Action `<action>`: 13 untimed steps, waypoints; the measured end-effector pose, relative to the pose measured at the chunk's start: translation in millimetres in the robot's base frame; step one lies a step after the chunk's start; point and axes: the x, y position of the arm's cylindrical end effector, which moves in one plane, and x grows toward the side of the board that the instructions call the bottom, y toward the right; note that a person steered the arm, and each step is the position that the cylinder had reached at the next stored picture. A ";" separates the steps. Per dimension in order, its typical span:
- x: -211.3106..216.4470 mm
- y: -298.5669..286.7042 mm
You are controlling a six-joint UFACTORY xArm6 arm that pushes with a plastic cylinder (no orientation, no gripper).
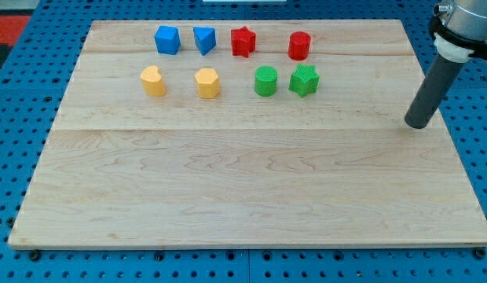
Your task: Move your arm above the red circle
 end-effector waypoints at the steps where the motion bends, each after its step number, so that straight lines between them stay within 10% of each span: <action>1: 0.0 0.0; 10: -11.4 -26.9; 13: -134.4 -81.6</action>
